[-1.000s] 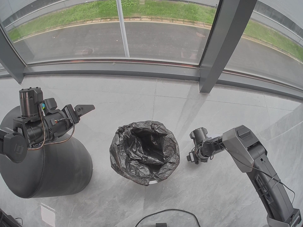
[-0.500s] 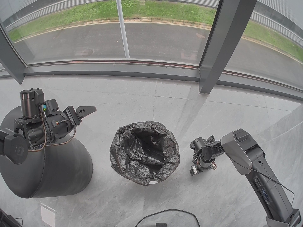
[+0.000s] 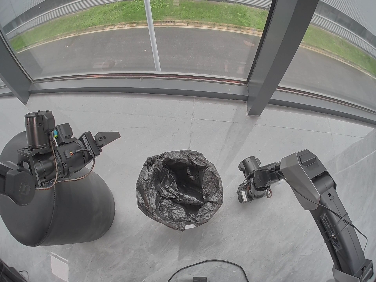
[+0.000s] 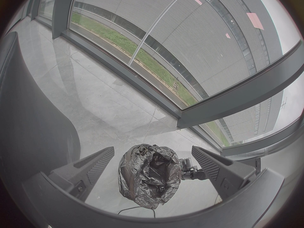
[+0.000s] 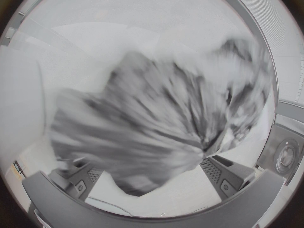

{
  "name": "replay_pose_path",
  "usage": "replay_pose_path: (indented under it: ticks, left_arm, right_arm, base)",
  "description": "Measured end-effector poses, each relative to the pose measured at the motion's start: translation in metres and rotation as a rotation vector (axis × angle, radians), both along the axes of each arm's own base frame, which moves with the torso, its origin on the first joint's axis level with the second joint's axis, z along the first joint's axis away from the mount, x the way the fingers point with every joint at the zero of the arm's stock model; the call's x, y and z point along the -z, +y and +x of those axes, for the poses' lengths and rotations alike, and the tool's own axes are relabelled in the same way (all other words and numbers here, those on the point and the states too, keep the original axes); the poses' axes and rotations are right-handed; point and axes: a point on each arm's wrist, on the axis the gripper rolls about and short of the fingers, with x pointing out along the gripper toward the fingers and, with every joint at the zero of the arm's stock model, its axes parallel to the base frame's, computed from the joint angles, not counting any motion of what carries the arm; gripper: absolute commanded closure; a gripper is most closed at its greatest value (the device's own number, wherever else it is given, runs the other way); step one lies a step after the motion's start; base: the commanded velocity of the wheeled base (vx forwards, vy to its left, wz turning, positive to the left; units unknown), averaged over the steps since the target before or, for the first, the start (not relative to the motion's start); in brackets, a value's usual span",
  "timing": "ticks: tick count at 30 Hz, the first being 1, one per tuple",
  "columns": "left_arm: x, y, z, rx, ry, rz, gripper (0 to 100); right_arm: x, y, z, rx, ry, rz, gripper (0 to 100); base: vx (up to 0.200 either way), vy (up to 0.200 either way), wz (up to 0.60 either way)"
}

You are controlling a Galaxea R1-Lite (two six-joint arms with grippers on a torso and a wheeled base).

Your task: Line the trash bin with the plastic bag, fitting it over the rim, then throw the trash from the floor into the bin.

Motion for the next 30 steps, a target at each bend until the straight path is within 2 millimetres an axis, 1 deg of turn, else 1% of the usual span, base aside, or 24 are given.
replay_pose_path:
  ticks: [5,6,9,12,17,21,24,30]
  left_arm:
    - [0.000,0.000,0.000,0.000,0.001,0.000,0]
    - [0.000,0.000,0.000,0.000,0.001,0.000,0]
    - [0.000,0.000,0.000,0.000,0.001,0.000,0]
    - [0.001,0.000,-0.001,-0.001,0.001,0.000,0]
    - [-0.002,0.001,-0.001,-0.005,-0.021,-0.003,0]
    - [-0.003,0.001,-0.001,-0.006,-0.027,-0.005,0]
    - [-0.003,0.001,-0.001,-0.008,-0.030,-0.006,0]
    - [-0.003,0.002,-0.001,-0.009,-0.030,-0.006,0]
  right_arm:
    - [-0.035,0.008,-0.004,0.001,0.003,0.011,0]
    - [-0.043,0.012,-0.005,0.006,-0.001,0.018,0]
    - [-0.060,0.025,-0.010,-0.007,-0.021,0.034,0]
    - [-0.071,0.029,-0.010,-0.034,-0.035,0.031,0]
    - [-0.085,0.038,-0.010,-0.141,-0.068,0.002,0]
    - [-0.091,0.037,-0.005,-0.186,-0.119,-0.010,0]
    - [-0.092,0.040,-0.003,-0.213,-0.144,-0.014,0]
    - [-0.088,0.037,-0.001,-0.223,-0.140,-0.029,0]
  base:
    - [0.000,0.000,0.00]
    - [0.000,0.000,0.00]
    - [0.000,0.000,0.00]
    - [0.000,0.000,0.00]
    - [0.000,0.000,0.00]
    - [0.000,0.000,0.00]
    - [0.000,0.000,0.00]
    - [0.000,0.000,0.00]
